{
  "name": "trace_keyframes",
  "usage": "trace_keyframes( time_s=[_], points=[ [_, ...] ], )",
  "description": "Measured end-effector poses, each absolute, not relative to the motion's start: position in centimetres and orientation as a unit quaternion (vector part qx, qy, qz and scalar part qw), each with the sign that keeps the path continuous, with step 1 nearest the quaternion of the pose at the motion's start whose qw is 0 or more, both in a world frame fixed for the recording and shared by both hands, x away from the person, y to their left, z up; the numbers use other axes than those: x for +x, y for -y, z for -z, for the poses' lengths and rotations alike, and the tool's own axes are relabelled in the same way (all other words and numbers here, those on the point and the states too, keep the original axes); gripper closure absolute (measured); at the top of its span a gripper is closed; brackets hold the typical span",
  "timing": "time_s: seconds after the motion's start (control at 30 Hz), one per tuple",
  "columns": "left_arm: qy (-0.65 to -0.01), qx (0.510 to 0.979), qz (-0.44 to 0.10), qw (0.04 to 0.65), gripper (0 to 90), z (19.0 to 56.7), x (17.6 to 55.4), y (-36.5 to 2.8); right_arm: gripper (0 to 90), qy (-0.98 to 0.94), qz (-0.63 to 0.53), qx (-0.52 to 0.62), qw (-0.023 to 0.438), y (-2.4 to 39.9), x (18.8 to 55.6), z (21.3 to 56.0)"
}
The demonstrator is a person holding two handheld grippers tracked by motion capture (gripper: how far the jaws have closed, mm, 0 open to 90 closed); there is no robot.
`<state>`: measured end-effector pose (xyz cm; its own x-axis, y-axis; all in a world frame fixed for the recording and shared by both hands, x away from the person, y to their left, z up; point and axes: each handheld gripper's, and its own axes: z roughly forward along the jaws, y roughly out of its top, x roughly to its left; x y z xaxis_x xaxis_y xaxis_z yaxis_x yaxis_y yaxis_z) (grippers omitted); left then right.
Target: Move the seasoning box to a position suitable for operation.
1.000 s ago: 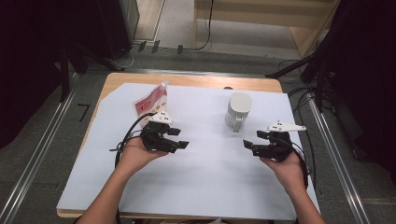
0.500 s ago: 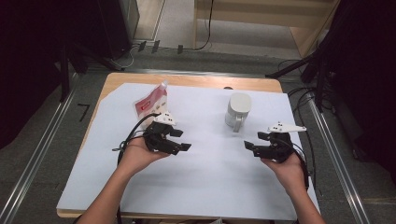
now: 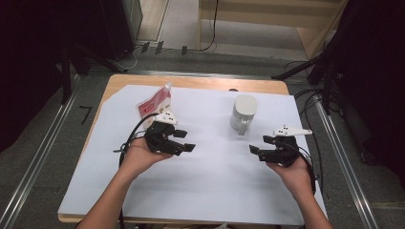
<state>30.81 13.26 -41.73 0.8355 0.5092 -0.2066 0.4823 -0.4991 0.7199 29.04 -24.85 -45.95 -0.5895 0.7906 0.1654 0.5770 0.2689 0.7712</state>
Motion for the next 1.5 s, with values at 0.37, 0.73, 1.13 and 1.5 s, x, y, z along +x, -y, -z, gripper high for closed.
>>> trace_keyframes(
  time_s=[0.37,0.73,1.13,1.5],
  points=[
    [-0.291,0.867,-0.024,0.404,37.6,41.9,31.0,-13.6,29.3,-0.785,-0.423,0.435,0.127,24.7,28.9,45.4],
    [-0.283,0.872,-0.028,0.397,36.8,41.9,30.7,-13.5,27.7,-0.772,-0.421,0.454,0.143,24.6,30.1,43.6],
    [-0.284,0.87,-0.015,0.403,37.9,42.2,30.9,-13.6,17.8,-0.757,-0.395,0.496,0.158,22.6,33.1,42.5],
    [-0.283,0.873,-0.013,0.397,38.5,42.5,30.9,-13.4,12.9,-0.739,-0.392,0.522,0.165,21.5,35.2,42.9]
  ],
)
